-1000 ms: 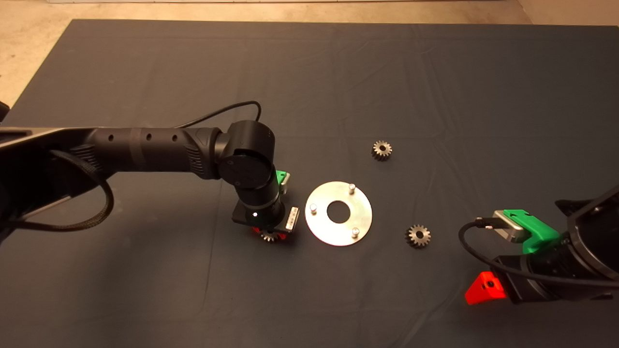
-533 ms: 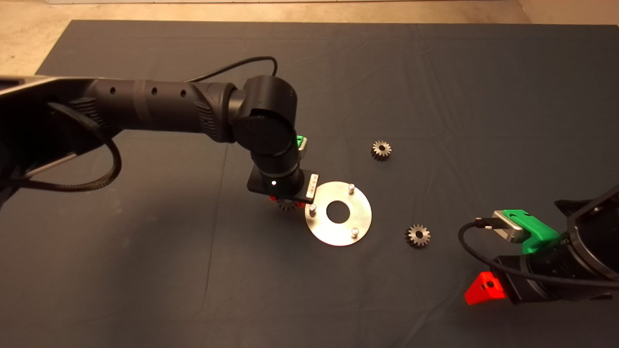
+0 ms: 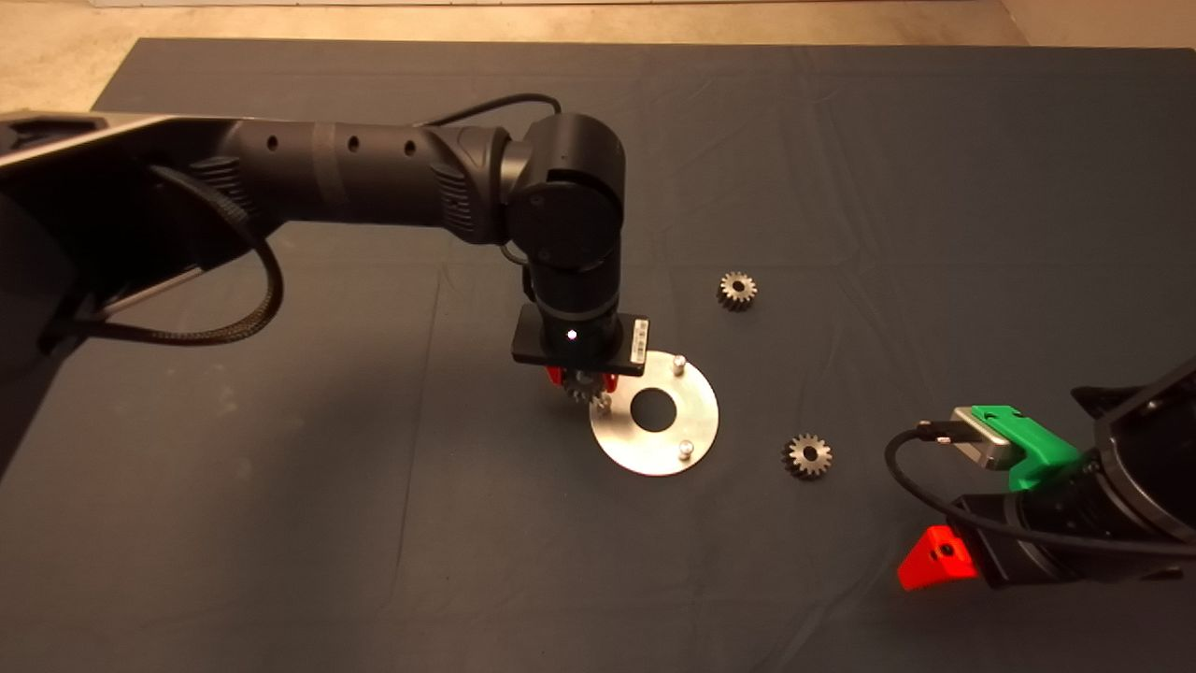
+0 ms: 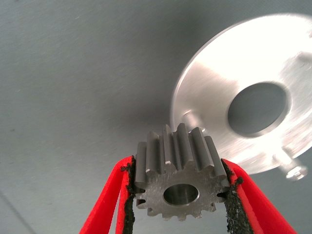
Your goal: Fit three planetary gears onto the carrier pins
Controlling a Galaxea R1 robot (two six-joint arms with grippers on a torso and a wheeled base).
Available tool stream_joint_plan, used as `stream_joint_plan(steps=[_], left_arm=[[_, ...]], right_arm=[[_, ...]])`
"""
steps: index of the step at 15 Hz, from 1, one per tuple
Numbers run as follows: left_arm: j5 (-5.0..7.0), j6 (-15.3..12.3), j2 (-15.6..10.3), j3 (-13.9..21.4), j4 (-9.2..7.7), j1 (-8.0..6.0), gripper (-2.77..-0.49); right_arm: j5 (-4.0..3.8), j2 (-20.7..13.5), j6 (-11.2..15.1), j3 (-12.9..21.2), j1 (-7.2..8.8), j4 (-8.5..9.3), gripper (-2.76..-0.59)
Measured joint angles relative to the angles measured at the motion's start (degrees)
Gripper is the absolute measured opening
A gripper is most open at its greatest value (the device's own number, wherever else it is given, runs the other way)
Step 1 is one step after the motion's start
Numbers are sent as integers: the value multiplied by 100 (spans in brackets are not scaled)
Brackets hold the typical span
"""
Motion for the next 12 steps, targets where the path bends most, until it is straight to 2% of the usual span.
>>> stream_joint_plan(steps=[4, 12], left_arm=[[-5, -124, 230, -159, -50, 0, -227], [-9, -347, 261, -196, -69, 23, -227]], right_arm=[[-2, -2, 0, 0, 0, 0, -60], [-2, 0, 0, 0, 0, 0, -60]])
